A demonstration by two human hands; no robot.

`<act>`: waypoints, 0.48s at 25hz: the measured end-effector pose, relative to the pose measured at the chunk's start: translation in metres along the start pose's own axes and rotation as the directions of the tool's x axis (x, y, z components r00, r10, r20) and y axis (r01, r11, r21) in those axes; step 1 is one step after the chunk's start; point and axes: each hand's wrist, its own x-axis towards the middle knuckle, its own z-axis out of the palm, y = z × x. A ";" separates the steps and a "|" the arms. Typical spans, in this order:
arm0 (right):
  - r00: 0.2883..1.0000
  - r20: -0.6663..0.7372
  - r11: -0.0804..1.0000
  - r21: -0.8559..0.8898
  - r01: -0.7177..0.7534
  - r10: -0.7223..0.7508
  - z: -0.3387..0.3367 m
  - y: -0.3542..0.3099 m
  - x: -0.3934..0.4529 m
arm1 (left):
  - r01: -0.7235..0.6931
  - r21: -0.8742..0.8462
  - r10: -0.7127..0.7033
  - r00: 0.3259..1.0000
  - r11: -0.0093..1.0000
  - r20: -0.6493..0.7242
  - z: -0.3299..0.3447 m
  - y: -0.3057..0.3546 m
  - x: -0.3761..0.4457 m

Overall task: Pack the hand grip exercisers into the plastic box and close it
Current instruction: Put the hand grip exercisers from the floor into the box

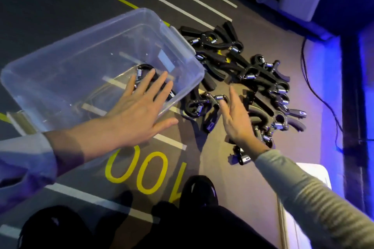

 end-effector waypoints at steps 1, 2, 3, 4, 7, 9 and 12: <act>0.999 0.026 0.999 -0.024 -0.042 0.043 0.012 0.011 -0.006 | -0.028 0.033 0.028 1.000 0.999 0.001 0.003 0.004 0.004; 0.996 0.056 0.997 -0.041 -0.061 0.063 0.025 0.020 -0.011 | -0.042 0.050 0.041 0.999 0.998 0.010 0.007 0.007 0.007; 0.993 0.084 0.996 -0.051 -0.079 0.083 0.038 0.027 -0.017 | -0.043 0.055 0.042 0.999 0.998 0.021 0.009 0.009 0.010; 0.989 0.099 0.993 -0.049 -0.107 0.111 0.051 0.031 -0.021 | -0.038 0.054 0.036 0.999 0.998 0.023 0.012 0.011 0.013; 0.972 0.069 0.971 -0.091 -0.220 0.226 0.079 0.030 -0.029 | -0.009 0.030 0.008 1.000 1.000 0.005 0.015 0.013 0.018; 0.973 -0.026 0.965 -0.126 -0.229 0.228 0.087 0.025 -0.030 | 0.010 -0.010 -0.010 1.000 1.000 0.007 0.016 0.013 0.018; 0.953 -0.098 0.954 -0.068 -0.294 0.287 0.090 0.021 -0.025 | 0.016 -0.045 -0.015 1.000 0.999 0.014 0.017 0.014 0.016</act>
